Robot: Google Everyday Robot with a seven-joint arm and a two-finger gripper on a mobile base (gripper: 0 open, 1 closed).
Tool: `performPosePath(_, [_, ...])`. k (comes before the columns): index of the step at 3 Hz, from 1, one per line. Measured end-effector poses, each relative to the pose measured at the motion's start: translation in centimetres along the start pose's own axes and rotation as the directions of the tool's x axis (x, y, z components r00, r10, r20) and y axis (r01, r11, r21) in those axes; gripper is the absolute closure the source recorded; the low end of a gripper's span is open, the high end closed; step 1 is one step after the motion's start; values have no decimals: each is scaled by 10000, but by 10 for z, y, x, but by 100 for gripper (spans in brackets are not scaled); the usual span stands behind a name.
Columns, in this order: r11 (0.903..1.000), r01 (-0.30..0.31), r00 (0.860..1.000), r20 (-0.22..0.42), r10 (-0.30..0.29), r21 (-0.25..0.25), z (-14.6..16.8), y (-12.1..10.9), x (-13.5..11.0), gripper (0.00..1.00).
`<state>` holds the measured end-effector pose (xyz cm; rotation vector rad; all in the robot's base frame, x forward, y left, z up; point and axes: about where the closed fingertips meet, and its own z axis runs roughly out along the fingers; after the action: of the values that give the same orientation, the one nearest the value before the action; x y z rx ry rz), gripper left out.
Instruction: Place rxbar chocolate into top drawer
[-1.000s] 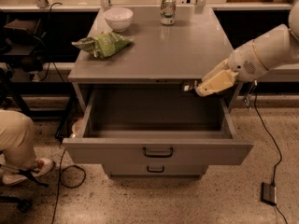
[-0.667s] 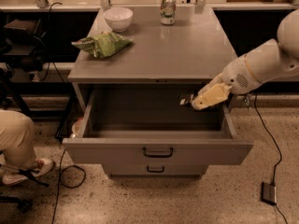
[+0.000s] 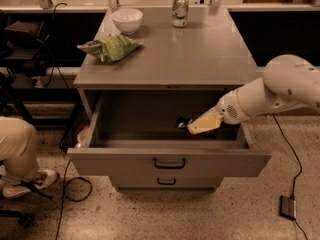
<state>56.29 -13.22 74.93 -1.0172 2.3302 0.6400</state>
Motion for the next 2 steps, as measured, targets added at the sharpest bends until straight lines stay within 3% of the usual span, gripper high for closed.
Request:
performPosePath(1, [9991,-70,9992,390,54,416,3,-10,-9,100])
performPosePath(2, [9991,-70,9992,390,54,416,4,-10,-9,100])
